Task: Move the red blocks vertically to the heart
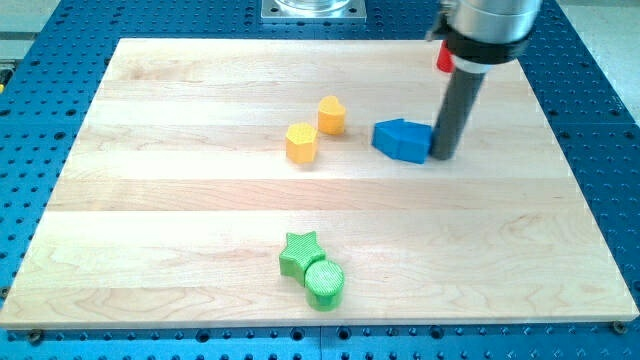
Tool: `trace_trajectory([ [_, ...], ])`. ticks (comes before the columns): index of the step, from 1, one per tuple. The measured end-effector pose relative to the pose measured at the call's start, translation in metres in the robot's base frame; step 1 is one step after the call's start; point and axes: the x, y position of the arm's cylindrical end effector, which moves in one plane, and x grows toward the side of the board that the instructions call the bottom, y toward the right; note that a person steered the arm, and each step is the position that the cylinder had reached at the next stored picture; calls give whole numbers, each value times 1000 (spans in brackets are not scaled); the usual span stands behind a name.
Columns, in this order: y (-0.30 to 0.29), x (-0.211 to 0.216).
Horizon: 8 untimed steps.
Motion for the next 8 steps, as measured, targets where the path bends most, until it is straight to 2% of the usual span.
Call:
trace_trajectory([
  [1, -69, 0],
  [2, -65, -13],
  [3, -12, -73],
  [5, 115, -107],
  [6, 152, -147],
  [7, 155, -187],
  [8, 150, -209],
])
